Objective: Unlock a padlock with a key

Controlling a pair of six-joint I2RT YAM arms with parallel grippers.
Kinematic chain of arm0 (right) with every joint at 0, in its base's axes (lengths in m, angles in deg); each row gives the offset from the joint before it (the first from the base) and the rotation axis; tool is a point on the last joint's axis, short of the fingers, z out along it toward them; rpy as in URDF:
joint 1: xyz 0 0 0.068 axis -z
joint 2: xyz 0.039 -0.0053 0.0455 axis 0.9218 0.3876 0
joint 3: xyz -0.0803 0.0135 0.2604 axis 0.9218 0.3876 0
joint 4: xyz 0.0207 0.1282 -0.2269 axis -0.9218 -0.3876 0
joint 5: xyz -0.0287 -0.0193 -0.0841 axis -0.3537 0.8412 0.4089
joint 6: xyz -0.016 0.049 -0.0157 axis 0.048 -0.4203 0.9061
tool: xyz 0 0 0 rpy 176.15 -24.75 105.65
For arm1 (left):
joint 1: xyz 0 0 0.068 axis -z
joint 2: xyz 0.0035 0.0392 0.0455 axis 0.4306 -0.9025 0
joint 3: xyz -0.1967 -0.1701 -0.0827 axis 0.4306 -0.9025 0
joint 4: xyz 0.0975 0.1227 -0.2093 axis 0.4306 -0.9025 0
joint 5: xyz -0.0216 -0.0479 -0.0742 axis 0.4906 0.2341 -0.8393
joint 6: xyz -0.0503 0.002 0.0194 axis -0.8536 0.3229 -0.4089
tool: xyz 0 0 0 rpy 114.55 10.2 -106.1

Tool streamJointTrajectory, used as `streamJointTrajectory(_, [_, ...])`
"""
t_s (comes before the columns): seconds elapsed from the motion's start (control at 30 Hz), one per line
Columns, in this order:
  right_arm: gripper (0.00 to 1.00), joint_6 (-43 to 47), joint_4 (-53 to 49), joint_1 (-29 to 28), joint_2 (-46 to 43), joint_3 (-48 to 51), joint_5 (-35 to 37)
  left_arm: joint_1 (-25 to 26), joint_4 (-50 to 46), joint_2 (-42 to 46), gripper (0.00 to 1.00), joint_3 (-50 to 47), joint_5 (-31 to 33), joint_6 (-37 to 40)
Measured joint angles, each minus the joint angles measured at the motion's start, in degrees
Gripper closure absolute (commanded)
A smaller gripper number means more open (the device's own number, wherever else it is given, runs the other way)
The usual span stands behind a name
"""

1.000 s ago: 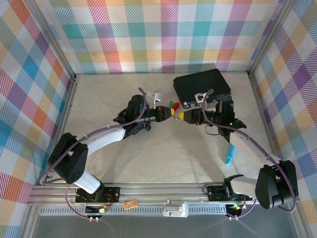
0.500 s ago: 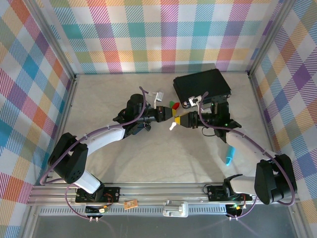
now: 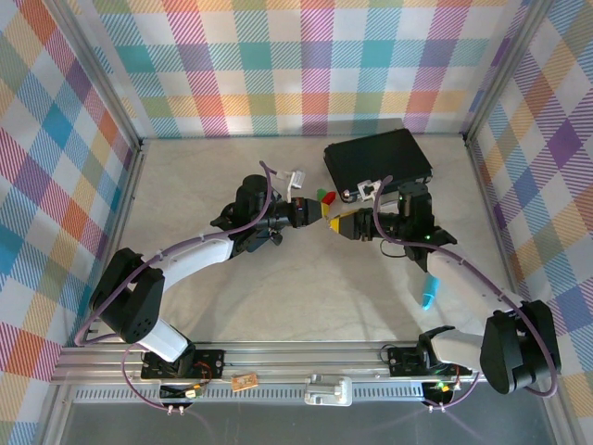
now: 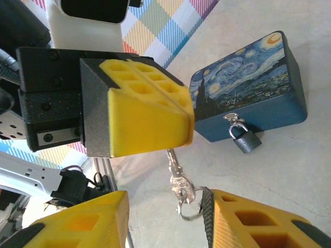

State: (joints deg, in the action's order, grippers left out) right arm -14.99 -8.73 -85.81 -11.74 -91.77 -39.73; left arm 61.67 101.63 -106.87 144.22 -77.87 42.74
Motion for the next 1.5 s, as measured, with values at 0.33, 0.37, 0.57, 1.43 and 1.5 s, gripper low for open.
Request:
streamJointTrajectory(0.33, [0.73,-1.88,3.28,-1.68,4.44,0.0,-1.64,0.0,2.19,0.31,1.0,-0.07,-1.03,-1.46])
streamJointTrajectory(0.37, [0.76,-1.95,3.52,-1.73,4.46,0.0,-1.77,0.0,2.4,0.31,1.0,-0.07,-1.03,-1.51])
streamJointTrajectory(0.57, [0.84,-2.16,4.37,-2.05,4.28,0.0,-1.86,0.0,3.06,0.31,1.0,-0.11,-1.03,-2.67])
streamJointTrajectory(1.43, [1.0,12.83,-16.61,-7.06,2.25,-8.0,28.06,2.82,-12.41,6.93,0.47,-0.11,22.62,-22.4])
streamJointTrajectory(1.5, [1.0,13.84,-17.55,-8.61,2.86,-8.57,30.69,4.22,-12.87,5.81,0.48,0.59,23.98,-24.94])
